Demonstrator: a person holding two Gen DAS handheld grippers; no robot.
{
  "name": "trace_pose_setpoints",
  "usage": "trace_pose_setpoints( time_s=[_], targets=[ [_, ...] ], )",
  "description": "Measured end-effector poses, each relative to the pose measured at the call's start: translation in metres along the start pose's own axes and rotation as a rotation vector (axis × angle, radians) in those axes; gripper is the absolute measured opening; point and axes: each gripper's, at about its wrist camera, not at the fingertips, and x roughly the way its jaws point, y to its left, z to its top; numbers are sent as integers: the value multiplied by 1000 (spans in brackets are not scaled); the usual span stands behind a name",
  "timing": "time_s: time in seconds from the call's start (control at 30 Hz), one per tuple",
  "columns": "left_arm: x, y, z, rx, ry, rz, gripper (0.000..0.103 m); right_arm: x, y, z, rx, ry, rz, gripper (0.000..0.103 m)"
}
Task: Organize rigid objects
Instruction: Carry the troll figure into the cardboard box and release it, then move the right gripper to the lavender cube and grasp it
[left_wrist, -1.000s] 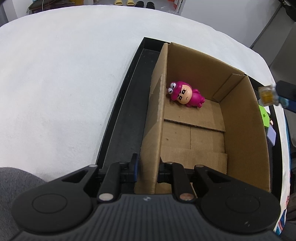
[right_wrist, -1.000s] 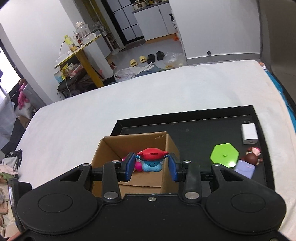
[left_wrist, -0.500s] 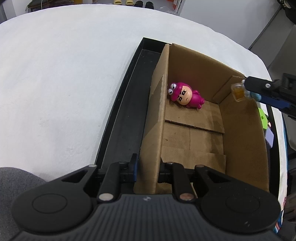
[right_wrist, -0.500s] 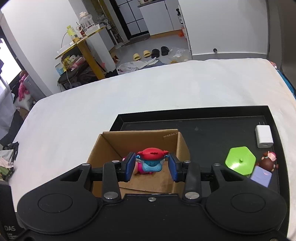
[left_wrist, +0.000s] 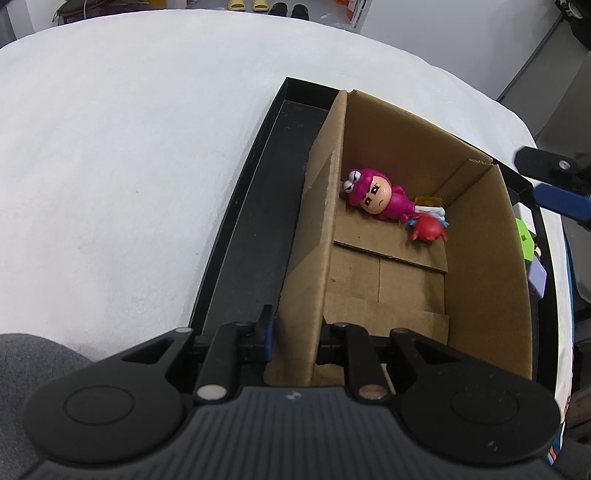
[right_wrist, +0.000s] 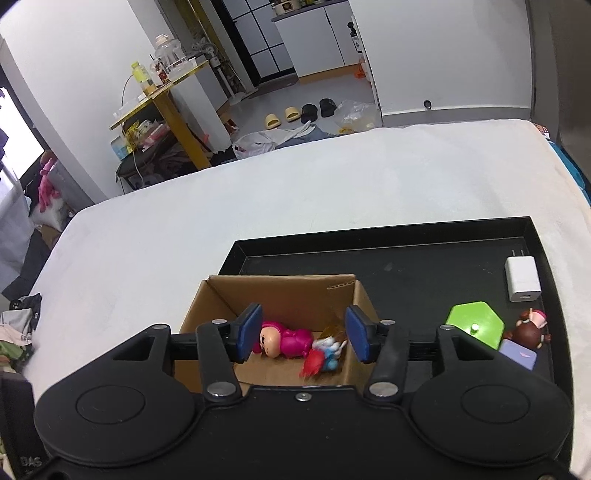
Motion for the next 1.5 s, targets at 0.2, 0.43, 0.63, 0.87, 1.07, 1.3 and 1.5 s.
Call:
trace_pose_setpoints(
  time_s=[0.2, 0.43, 0.63, 0.87, 1.07, 1.3, 1.5],
  targets=[
    [-1, -2, 0, -9, -2, 7, 17, -12, -11, 1, 29, 30, 8, 54],
    [-1, -2, -1, -51, -18, 28, 16, -26, -22, -1, 42, 51, 5, 60],
    [-1, 0, -1, -86, -29, 39, 16, -40, -40, -1, 70, 50, -6, 64],
    [-5, -1, -1, -108, -42, 53, 16, -44, -61, -7, 100, 58, -28, 64],
    [-9, 0, 1, -128, -53, 68, 16, -38, -85, -14, 148, 71, -62, 64],
    [-10, -1, -1, -134, -53, 63, 16, -27, -106, -21, 209, 91, -126, 64],
    [-10, 1, -1, -127, -49, 57, 16, -15, -115, -24, 243, 111, -160, 63]
  ],
)
